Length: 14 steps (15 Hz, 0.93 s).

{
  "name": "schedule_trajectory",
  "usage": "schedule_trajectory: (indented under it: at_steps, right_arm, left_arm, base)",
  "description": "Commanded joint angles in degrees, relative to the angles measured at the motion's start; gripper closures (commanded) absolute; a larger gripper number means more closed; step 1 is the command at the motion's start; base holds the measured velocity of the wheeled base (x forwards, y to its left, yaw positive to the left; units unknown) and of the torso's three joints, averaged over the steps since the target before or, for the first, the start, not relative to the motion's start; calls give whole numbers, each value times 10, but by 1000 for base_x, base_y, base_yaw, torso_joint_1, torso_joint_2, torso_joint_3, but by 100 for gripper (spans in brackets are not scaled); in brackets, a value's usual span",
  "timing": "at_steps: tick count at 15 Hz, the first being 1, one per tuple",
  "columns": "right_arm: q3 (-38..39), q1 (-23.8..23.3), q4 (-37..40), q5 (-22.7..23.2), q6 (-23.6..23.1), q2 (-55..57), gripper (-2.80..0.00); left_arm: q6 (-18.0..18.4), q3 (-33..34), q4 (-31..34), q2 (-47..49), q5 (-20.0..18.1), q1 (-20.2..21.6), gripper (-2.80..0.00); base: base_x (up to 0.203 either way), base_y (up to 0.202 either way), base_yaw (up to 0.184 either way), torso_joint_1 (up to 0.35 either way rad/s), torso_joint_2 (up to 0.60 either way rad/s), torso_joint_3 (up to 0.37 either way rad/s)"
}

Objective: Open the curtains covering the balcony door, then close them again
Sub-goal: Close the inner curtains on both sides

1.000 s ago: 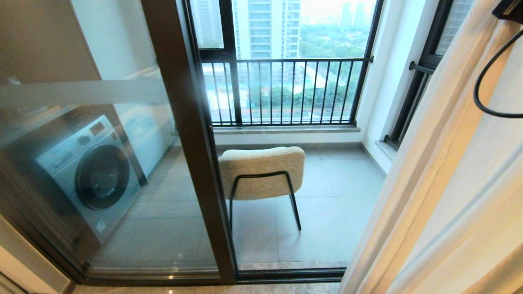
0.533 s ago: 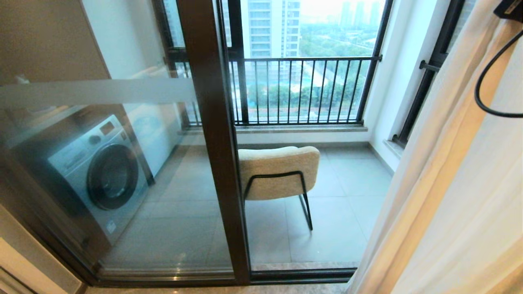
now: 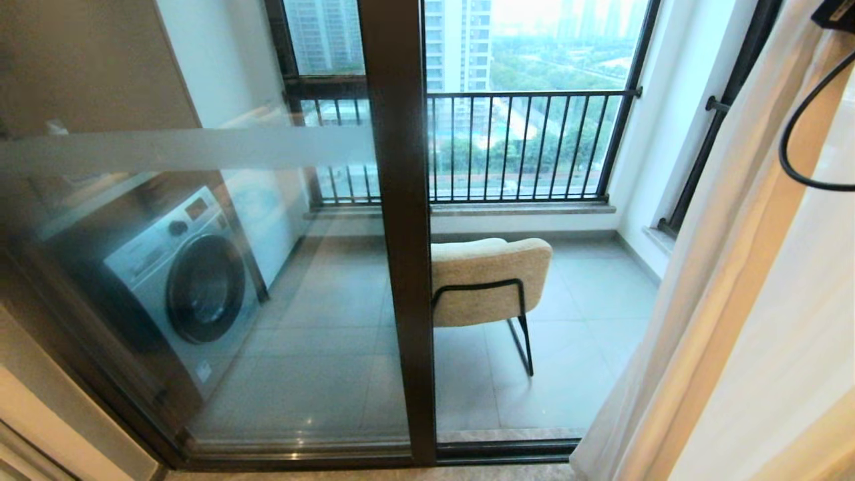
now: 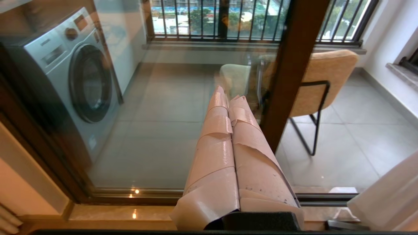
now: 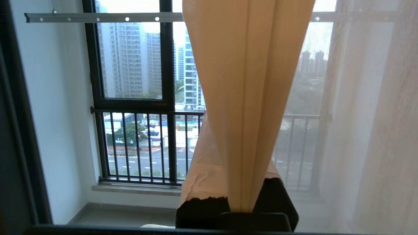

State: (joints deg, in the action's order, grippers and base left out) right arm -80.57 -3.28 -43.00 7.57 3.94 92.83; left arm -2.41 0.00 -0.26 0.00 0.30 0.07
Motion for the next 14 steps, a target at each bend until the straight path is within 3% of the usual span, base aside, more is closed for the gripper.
schedule_trajectory:
  at_steps: [1, 14]
  right_arm:
    - [5, 0, -2, 1, 0, -2, 0]
    - [23, 0, -17, 1, 0, -3, 0]
  left_arm:
    - [0, 0, 0, 0, 1, 0, 0]
    - [0, 0, 0, 0, 1, 0, 0]
  base:
    - [0, 187, -4, 1, 0, 1]
    - [0, 191, 1, 1, 1, 3]
